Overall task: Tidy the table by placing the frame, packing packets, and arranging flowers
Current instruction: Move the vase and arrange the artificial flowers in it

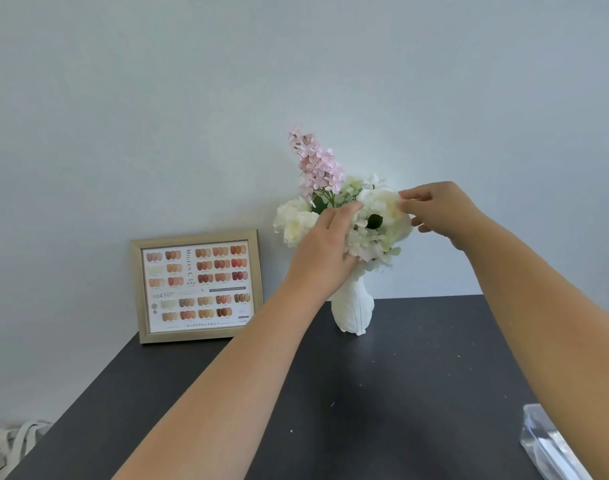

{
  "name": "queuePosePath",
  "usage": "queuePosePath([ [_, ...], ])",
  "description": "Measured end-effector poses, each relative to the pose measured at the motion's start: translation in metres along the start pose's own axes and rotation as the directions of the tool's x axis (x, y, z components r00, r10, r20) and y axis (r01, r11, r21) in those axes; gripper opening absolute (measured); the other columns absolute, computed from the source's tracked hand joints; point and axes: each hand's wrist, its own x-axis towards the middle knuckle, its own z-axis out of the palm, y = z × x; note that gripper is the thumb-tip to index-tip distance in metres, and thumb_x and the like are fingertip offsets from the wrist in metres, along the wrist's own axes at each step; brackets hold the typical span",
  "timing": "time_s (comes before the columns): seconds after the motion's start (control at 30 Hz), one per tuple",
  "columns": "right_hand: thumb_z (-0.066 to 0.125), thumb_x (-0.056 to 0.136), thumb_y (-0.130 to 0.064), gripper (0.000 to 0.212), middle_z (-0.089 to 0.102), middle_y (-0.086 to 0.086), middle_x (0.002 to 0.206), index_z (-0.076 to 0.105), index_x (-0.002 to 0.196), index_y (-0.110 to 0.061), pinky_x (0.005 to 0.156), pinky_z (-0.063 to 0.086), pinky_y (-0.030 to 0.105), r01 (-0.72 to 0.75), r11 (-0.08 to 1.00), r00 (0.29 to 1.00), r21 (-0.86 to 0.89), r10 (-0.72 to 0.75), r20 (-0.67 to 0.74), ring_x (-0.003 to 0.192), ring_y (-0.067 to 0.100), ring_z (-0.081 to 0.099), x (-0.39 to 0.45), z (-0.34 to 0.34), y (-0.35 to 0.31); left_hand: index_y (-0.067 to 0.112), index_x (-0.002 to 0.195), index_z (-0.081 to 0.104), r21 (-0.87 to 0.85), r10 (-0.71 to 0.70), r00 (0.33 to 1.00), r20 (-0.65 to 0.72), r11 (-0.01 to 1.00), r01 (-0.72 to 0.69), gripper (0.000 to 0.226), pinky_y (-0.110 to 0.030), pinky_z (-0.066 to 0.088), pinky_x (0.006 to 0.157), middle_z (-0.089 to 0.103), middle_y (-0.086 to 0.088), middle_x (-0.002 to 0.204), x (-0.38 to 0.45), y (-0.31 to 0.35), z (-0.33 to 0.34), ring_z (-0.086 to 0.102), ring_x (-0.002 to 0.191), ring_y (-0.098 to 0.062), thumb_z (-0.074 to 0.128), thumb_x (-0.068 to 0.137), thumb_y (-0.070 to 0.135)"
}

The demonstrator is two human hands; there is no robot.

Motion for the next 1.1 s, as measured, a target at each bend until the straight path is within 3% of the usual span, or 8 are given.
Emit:
queuePosePath([
  [0.13,0.058,0.089,-0.037,0.042,0.061,-0.011,0.103,0.056,0.13,-0.03,0.092,0.044,0.035,0.042,0.991,0.997,0.129,-0.033,-0.071,0.104,0.016,0.056,-0.01,-0.006,0.023,0.044,0.14,0.033,-0.126,-0.017,0.999,-0.027,0.992,0.013,0.079,-0.026,0.029,0.104,0.037,0.021,0.14,-0.018,-0.017,-0.025,0.033,0.128,-0.002,0.074,0.074,0.048],
  [0.3,0.042,0.092,-0.042,0.047,0.049,-0.005,0.132,0.041,0.138,-0.034,0.098,0.042,0.042,-0.109,0.941,0.984,0.321,0.149,-0.1,0.116,0.023,0.052,-0.019,0.022,0.054,0.026,0.15,0.032,-0.536,-0.467,0.878,0.104,0.718,0.445,0.072,-0.046,0.023,0.118,0.033,0.007,0.155,-0.026,-0.039,-0.023,0.028,0.143,-0.011,0.05,0.086,0.054],
  [0.53,0.036,0.095,-0.048,0.045,0.049,0.002,0.128,0.032,0.138,-0.038,0.084,0.047,0.041,-0.193,0.826,0.979,0.529,0.2,0.043,0.101,0.022,0.059,-0.028,0.07,0.077,0.03,0.152,0.028,-0.63,-0.511,0.859,-0.038,0.679,0.376,0.071,-0.024,0.023,0.106,0.027,0.014,0.156,-0.023,-0.045,-0.014,0.029,0.137,0.0,0.032,0.09,0.066],
  [0.6,0.043,0.094,-0.032,0.049,0.051,0.006,0.129,0.03,0.141,-0.032,0.086,0.044,0.04,-0.256,0.836,0.964,0.485,0.255,0.07,0.104,0.024,0.057,-0.029,0.08,0.094,0.034,0.147,0.036,-0.772,-0.69,0.72,-0.071,0.495,0.399,0.057,-0.027,0.03,0.101,0.034,0.015,0.152,-0.03,-0.055,-0.009,0.042,0.132,-0.008,0.035,0.095,0.057],
  [0.67,0.053,0.09,-0.023,0.06,0.052,0.007,0.13,0.028,0.144,-0.032,0.094,0.04,0.041,-0.351,0.866,0.935,0.356,0.306,0.18,0.114,0.027,0.05,-0.033,0.092,0.114,0.033,0.14,0.047,-0.881,-0.868,0.493,0.062,0.184,0.436,0.044,-0.032,0.038,0.095,0.047,0.009,0.145,-0.041,-0.063,0.002,0.057,0.115,-0.013,0.041,0.099,0.048],
  [0.73,0.059,0.088,-0.023,0.066,0.049,0.003,0.13,0.027,0.145,-0.035,0.103,0.034,0.041,-0.411,0.882,0.896,0.232,0.343,0.283,0.12,0.025,0.044,-0.04,0.104,0.13,0.027,0.136,0.051,-0.818,-0.883,0.398,0.249,0.028,0.574,0.041,-0.036,0.04,0.097,0.055,0.001,0.139,-0.057,-0.066,0.017,0.058,0.112,-0.02,0.042,0.101,0.045],
  [0.93,0.058,0.093,-0.031,0.05,0.054,0.002,0.122,0.041,0.14,-0.034,0.09,0.044,0.034,-0.376,0.9,0.902,0.219,0.302,0.308,0.108,0.021,0.056,-0.054,0.134,0.144,0.028,0.148,0.041,-0.418,-0.724,0.398,0.564,0.166,0.893,0.057,-0.048,0.023,0.117,0.039,0.003,0.155,-0.089,-0.067,0.069,0.035,0.141,-0.025,0.035,0.099,0.057],
  [1.1,0.06,0.093,-0.026,0.052,0.059,0.001,0.114,0.042,0.14,-0.036,0.098,0.045,0.039,-0.341,0.916,0.922,0.212,0.282,0.263,0.105,0.018,0.058,-0.064,0.152,0.149,0.032,0.151,0.031,-0.459,-0.666,0.457,0.59,0.189,0.868,0.054,-0.043,0.02,0.118,0.028,0.005,0.16,-0.096,-0.069,0.09,0.028,0.145,-0.02,0.035,0.101,0.052],
])
